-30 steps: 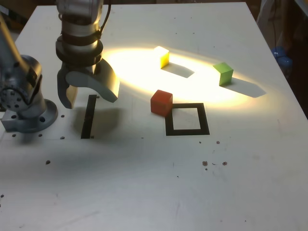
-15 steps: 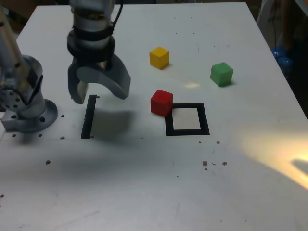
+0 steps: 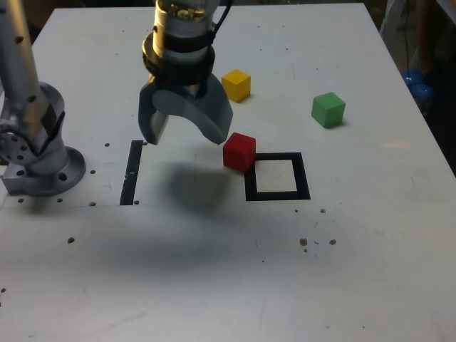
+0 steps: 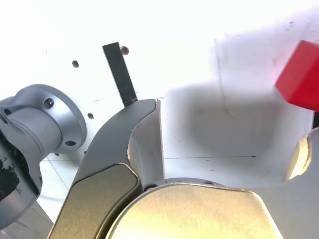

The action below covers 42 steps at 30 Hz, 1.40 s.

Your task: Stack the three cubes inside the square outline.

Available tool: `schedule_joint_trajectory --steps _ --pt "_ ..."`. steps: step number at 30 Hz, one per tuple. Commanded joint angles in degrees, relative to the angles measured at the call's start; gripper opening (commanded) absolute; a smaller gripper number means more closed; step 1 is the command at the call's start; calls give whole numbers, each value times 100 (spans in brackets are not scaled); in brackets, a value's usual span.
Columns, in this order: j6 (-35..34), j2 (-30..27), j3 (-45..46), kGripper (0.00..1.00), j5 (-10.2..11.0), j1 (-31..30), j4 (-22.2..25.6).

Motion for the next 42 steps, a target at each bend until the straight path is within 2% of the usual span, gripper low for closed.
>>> schedule_joint_trajectory --steps 1,8,12,30,36,42 --pt "155 132 -181 95 88 -6 56" --pt "624 422 -636 95 357 -6 178" --pt "824 619 -821 95 440 -6 204" --pt "1058 1612 -1314 89 460 -6 91" --pt "1069 1794 -1385 82 460 8 25" --pt "1068 1849 -1374 65 474 45 -78"
